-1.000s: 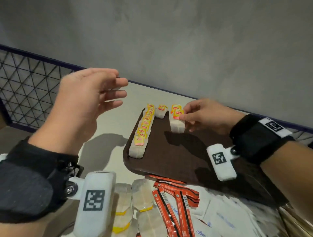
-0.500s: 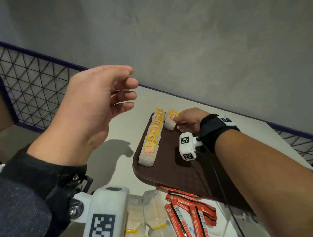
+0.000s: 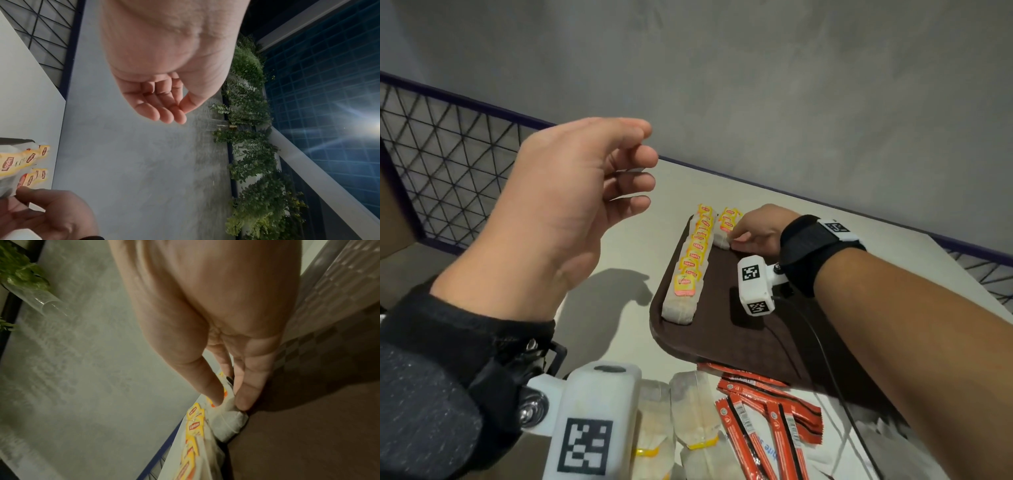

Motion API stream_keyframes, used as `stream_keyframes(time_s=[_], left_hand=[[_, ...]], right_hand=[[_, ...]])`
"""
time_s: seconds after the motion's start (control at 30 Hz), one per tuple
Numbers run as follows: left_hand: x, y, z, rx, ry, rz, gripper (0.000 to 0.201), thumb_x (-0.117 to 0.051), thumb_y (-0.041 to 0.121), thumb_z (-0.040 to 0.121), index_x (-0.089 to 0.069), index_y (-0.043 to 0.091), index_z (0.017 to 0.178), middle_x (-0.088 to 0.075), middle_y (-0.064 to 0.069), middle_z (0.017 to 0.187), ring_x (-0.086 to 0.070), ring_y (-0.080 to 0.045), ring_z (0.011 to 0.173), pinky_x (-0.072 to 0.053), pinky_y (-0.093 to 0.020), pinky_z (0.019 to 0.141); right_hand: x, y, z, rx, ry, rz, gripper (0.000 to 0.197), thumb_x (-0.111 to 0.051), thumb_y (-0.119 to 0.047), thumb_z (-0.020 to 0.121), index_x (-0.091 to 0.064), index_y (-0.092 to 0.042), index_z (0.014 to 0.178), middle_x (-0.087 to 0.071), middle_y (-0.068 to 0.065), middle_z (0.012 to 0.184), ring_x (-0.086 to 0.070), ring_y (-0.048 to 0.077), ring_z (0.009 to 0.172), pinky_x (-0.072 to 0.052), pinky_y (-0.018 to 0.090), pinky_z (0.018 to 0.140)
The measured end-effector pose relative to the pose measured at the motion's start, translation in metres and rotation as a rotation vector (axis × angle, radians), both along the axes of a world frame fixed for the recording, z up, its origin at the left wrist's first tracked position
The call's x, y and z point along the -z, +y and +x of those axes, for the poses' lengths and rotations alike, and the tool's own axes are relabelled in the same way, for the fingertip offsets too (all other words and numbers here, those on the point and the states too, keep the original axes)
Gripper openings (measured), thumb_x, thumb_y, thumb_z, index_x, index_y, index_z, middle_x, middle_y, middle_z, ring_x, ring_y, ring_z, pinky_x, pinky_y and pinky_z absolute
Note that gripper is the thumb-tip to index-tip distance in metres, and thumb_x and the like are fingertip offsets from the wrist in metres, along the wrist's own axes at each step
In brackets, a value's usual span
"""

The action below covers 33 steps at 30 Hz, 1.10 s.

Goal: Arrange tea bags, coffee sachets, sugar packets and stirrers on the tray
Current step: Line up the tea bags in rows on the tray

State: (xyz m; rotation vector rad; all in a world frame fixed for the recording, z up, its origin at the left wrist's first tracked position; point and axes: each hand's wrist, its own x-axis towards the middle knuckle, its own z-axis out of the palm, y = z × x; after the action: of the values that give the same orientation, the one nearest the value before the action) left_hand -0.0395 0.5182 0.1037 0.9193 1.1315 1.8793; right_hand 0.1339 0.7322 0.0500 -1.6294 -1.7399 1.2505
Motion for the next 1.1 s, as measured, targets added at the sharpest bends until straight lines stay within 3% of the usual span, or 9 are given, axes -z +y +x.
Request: stream_keyframes(time_s=[0.07,0.13,0.2,0.3,0.43,0.53,0.6,0.9,1.1], left_hand=[[0.0,-0.001,0.001,0.0,0.012,-0.014,0.009,-0.064,0.018,0.094,-0.073,0.019,0.093,-0.065,0.005,0.067,-0.057,-0.012,0.058,-0.048,-0.023,0.055],[-0.001,-0.004,0.002,0.005,0.016,-0.021,0.008,-0.064,0.018,0.095,-0.072,0.019,0.093,-0.065,0.005,0.067,-0.057,-0.012,0.058,-0.048,-0.023,0.056],[-0.001,-0.006,0.002,0.008,0.012,-0.026,0.008,-0.063,0.018,0.095,-0.071,0.019,0.094,-0.065,0.006,0.068,-0.057,-0.011,0.058,-0.048,-0.023,0.057],[0.0,-0.007,-0.001,0.018,0.0,-0.017,0.006,-0.062,0.018,0.096,-0.067,0.018,0.094,-0.066,0.007,0.069,-0.057,-0.01,0.058,-0.047,-0.023,0.056],[0.011,-0.007,-0.008,-0.002,-0.021,0.011,0.021,-0.049,0.014,0.103,-0.059,0.017,0.085,-0.067,0.01,0.067,-0.057,-0.004,0.055,-0.047,-0.019,0.055],[0.017,-0.006,-0.014,-0.017,-0.076,0.029,0.03,-0.043,0.01,0.105,-0.062,0.013,0.082,-0.064,0.01,0.061,-0.056,-0.003,0.053,-0.047,-0.017,0.055],[0.017,-0.005,-0.017,-0.026,-0.107,0.029,0.029,-0.042,0.011,0.106,-0.062,0.01,0.084,-0.063,0.011,0.057,-0.056,-0.003,0.051,-0.047,-0.017,0.054],[0.019,0.001,-0.017,-0.023,-0.127,0.041,0.025,-0.042,0.011,0.106,-0.06,0.009,0.088,-0.062,0.011,0.055,-0.057,-0.002,0.051,-0.047,-0.016,0.054],[0.02,0.002,-0.016,-0.024,-0.114,0.057,0.025,-0.042,0.009,0.106,-0.06,0.009,0.088,-0.065,0.011,0.058,-0.058,-0.003,0.053,-0.048,-0.018,0.054]], right_hand=[[0.003,0.001,0.001,0.067,0.022,-0.03,0.033,-0.062,0.002,0.093,-0.06,0.004,0.126,-0.065,0.023,0.116,-0.064,0.024,0.085,-0.057,0.031,0.08],[-0.003,-0.006,0.004,0.064,-0.073,0.02,0.021,-0.068,-0.002,0.09,-0.061,-0.003,0.109,-0.062,0.019,0.101,-0.063,0.025,0.079,-0.06,0.034,0.078],[-0.016,-0.03,0.007,-0.032,-0.206,0.164,0.016,-0.072,-0.007,0.089,-0.061,-0.007,0.102,-0.061,0.014,0.088,-0.061,0.021,0.069,-0.059,0.032,0.067],[-0.035,-0.093,0.009,-0.373,-0.326,0.323,0.017,-0.076,-0.016,0.088,-0.069,-0.013,0.103,-0.069,0.01,0.081,-0.063,0.017,0.071,-0.054,0.034,0.068],[-0.045,-0.188,0.006,-0.871,-0.5,0.335,0.02,-0.077,-0.038,0.08,-0.075,-0.025,0.095,-0.075,-0.005,0.083,-0.07,0.012,0.075,-0.057,0.037,0.077],[-0.036,-0.23,0.006,-1.005,-0.631,0.384,0.038,-0.07,-0.059,0.073,-0.073,-0.033,0.1,-0.071,-0.016,0.088,-0.065,0.0,0.082,-0.054,0.024,0.075],[-0.029,-0.244,0.005,-1.056,-0.661,0.452,0.046,-0.066,-0.066,0.071,-0.071,-0.034,0.104,-0.067,-0.019,0.093,-0.062,-0.004,0.087,-0.05,0.017,0.075],[-0.017,-0.248,0.01,-1.04,-0.618,0.503,0.05,-0.079,-0.065,0.068,-0.068,-0.034,0.105,-0.059,-0.02,0.093,-0.056,-0.002,0.092,-0.046,0.015,0.078],[-0.015,-0.248,0.012,-1.031,-0.607,0.501,0.043,-0.077,-0.062,0.073,-0.068,-0.036,0.106,-0.059,-0.02,0.096,-0.057,-0.002,0.094,-0.048,0.018,0.079]])
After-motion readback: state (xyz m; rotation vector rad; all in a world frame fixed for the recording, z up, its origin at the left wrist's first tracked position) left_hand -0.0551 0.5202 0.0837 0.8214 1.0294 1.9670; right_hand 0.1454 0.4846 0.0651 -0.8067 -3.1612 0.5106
